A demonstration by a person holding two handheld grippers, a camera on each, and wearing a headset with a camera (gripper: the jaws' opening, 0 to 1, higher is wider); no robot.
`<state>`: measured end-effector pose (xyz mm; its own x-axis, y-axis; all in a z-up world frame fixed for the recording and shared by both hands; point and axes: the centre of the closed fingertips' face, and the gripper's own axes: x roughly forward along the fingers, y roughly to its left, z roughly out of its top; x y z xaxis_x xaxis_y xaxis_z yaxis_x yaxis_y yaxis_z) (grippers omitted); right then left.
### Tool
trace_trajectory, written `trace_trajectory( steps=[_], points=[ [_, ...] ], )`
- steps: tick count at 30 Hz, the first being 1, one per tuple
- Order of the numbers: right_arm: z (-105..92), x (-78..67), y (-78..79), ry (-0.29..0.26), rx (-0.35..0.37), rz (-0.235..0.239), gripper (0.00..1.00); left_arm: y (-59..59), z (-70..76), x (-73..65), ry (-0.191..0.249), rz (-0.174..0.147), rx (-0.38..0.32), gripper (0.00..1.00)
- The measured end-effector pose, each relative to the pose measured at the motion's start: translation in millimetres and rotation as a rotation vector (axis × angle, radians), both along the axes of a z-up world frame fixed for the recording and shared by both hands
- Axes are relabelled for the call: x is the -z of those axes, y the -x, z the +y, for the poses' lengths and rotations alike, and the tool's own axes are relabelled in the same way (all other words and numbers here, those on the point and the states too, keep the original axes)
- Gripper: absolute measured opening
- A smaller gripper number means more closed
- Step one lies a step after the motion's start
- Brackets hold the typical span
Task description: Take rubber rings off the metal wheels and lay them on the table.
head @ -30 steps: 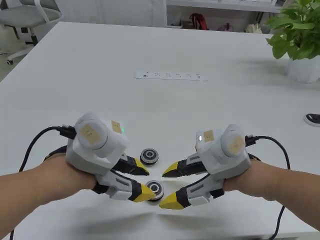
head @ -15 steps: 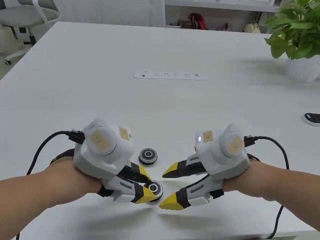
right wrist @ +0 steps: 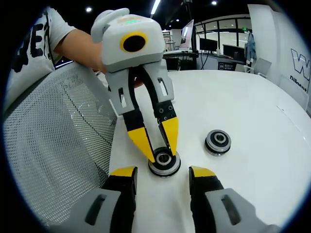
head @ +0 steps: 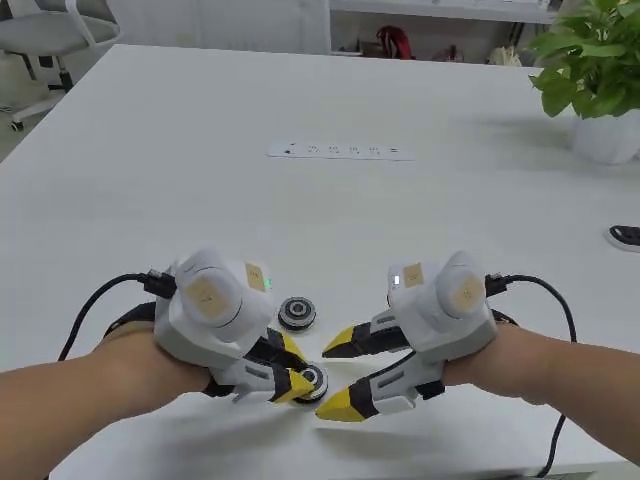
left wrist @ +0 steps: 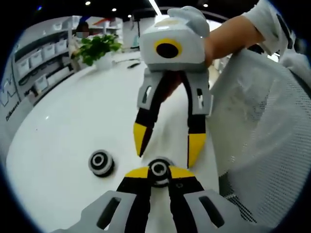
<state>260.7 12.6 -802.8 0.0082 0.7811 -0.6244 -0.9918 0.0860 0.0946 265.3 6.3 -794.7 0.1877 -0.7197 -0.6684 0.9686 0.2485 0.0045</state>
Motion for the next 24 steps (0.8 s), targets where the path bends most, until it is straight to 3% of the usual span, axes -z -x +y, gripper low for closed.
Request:
trace_trajectory(
  steps=[9, 24],
  points=[
    [7.3, 1.3, 1.8, -0.011, 0.002, -0.005, 0.38, -2.0, 0.5, -0.3, 0.011, 0.000, -0.026, 0.13],
    [11.2, -0.3, -3.2, -0.036, 0.043, -0.022, 0.25, -1.9, 0.8, -0.3, 0.019, -0.010, -0.027, 0.13]
  ],
)
